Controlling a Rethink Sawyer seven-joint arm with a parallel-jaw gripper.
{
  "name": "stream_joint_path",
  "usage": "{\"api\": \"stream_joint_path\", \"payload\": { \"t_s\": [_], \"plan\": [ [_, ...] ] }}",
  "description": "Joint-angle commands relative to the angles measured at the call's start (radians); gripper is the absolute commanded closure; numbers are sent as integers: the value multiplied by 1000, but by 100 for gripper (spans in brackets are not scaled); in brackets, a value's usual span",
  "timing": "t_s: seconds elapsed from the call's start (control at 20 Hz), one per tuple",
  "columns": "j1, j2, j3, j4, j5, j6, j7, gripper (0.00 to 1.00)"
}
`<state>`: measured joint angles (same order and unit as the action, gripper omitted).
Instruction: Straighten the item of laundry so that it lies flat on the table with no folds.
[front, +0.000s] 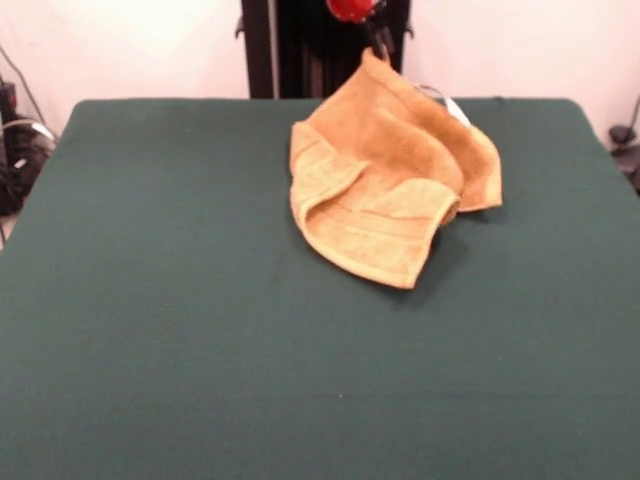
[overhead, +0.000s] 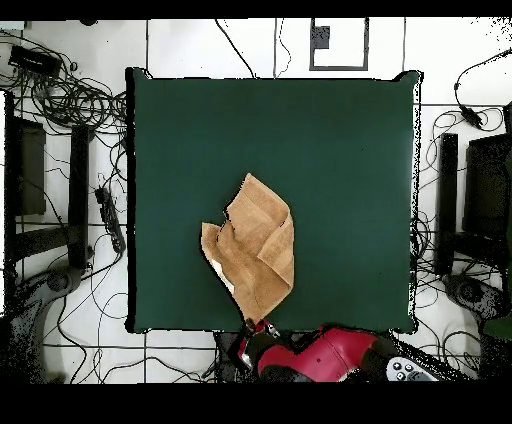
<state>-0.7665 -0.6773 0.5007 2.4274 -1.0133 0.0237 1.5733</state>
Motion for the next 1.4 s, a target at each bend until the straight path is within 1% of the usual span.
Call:
{"api": "stream_joint_path", "payload": {
  "t_s": [0.05, 0.25, 0.4, 0.55, 0.6, 0.75, 0.95, 1.1, 1.25, 1.4],
  "plan": [
    [-8, -4, 26, 25, -88, 118, -25, 100],
    [34, 38, -62, -8, -201, 71, 17, 100],
    [69, 46, -106, -26, -250, 36, 49, 100],
    [139, 75, -191, -75, -314, -52, 85, 100],
    [156, 95, -234, -99, -339, -91, 87, 100],
    [174, 120, -288, -126, -356, -148, 76, 100],
    [209, 200, -400, -191, -353, -251, 19, 100],
    [222, 236, -456, -210, -329, -310, -20, 100],
    [269, 317, -548, -252, -253, -422, -87, 100],
    [295, 421, -632, -294, -175, -543, -170, 100]
  ]
}}
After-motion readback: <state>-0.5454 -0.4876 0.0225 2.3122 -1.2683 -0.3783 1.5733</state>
